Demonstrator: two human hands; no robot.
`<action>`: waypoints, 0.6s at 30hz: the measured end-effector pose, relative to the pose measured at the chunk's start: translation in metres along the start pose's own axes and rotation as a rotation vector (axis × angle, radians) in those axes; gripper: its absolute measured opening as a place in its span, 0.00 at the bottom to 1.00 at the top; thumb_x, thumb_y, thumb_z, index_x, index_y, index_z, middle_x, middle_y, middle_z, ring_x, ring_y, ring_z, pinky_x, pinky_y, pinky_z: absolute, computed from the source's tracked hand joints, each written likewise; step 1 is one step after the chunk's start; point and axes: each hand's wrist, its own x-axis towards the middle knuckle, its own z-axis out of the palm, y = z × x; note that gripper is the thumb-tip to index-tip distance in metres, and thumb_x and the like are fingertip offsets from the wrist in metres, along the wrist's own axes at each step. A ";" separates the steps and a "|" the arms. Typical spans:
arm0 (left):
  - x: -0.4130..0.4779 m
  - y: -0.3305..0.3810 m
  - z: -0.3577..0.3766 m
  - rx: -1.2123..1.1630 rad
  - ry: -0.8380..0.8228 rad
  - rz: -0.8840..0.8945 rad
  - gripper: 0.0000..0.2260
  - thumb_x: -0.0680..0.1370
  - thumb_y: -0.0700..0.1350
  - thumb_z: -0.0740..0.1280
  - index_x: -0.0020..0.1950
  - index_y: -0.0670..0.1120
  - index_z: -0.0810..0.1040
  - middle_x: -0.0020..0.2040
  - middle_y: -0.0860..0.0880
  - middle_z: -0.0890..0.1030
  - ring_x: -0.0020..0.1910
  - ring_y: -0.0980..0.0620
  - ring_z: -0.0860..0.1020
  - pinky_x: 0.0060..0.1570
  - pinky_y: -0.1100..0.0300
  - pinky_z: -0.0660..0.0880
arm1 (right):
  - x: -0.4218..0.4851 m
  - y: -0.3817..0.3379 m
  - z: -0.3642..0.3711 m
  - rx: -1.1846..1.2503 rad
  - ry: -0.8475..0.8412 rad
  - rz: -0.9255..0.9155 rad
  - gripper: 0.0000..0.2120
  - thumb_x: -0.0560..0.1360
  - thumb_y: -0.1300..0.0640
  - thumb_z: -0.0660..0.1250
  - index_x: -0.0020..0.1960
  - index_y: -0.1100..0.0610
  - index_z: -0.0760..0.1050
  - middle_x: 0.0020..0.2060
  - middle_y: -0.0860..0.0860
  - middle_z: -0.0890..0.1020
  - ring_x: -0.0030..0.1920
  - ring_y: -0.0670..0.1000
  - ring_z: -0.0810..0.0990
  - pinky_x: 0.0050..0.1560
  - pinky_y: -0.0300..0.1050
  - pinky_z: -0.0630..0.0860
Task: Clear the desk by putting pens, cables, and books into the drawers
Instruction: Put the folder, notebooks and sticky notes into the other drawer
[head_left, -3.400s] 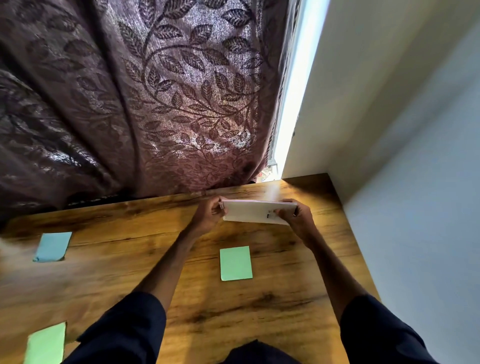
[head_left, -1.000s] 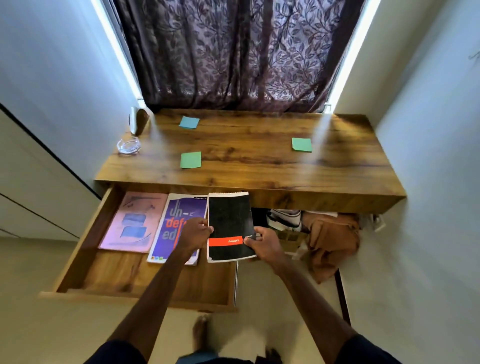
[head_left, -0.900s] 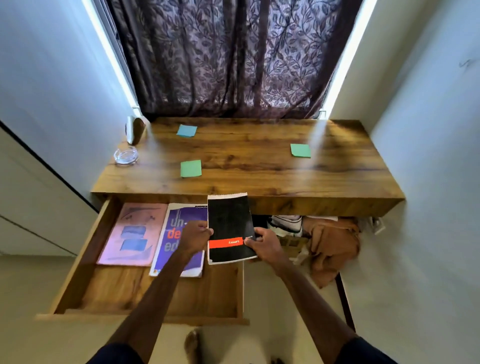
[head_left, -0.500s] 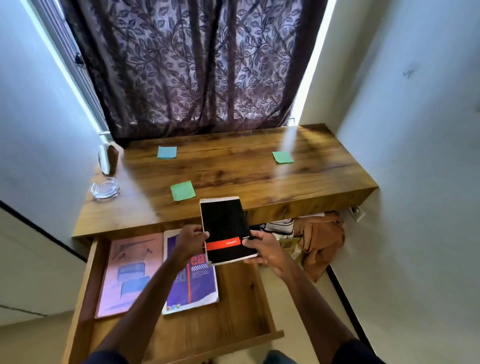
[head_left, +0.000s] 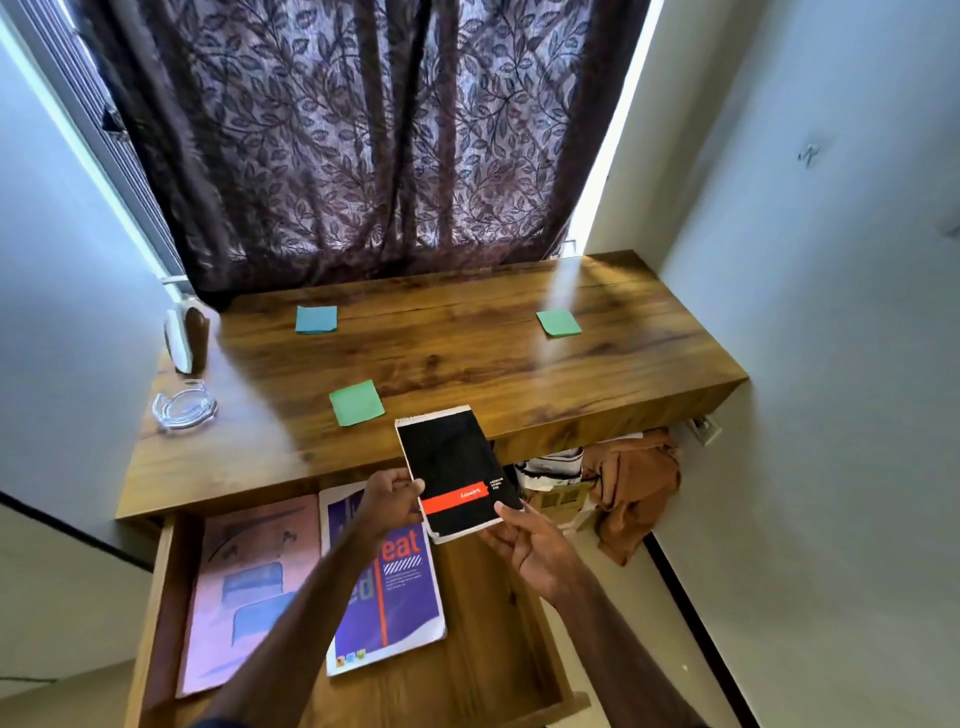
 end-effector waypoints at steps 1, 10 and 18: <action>0.002 -0.002 0.002 0.005 0.001 -0.001 0.06 0.81 0.44 0.68 0.54 0.42 0.78 0.45 0.42 0.83 0.43 0.47 0.85 0.42 0.54 0.83 | 0.003 0.003 0.002 0.012 0.030 0.003 0.18 0.78 0.64 0.68 0.67 0.62 0.72 0.60 0.63 0.82 0.61 0.62 0.81 0.66 0.60 0.75; 0.032 -0.062 0.008 0.281 -0.105 -0.155 0.12 0.82 0.46 0.64 0.45 0.39 0.81 0.42 0.37 0.84 0.43 0.40 0.85 0.45 0.47 0.83 | 0.061 0.056 -0.007 -0.184 0.344 0.082 0.17 0.80 0.65 0.66 0.68 0.60 0.71 0.55 0.60 0.83 0.52 0.60 0.85 0.50 0.56 0.84; 0.045 -0.112 -0.001 0.874 -0.335 -0.112 0.20 0.79 0.37 0.63 0.72 0.36 0.71 0.71 0.37 0.73 0.71 0.39 0.71 0.68 0.53 0.69 | 0.063 0.094 -0.028 -0.125 0.457 0.135 0.19 0.80 0.70 0.62 0.71 0.64 0.67 0.61 0.65 0.79 0.57 0.64 0.81 0.51 0.59 0.81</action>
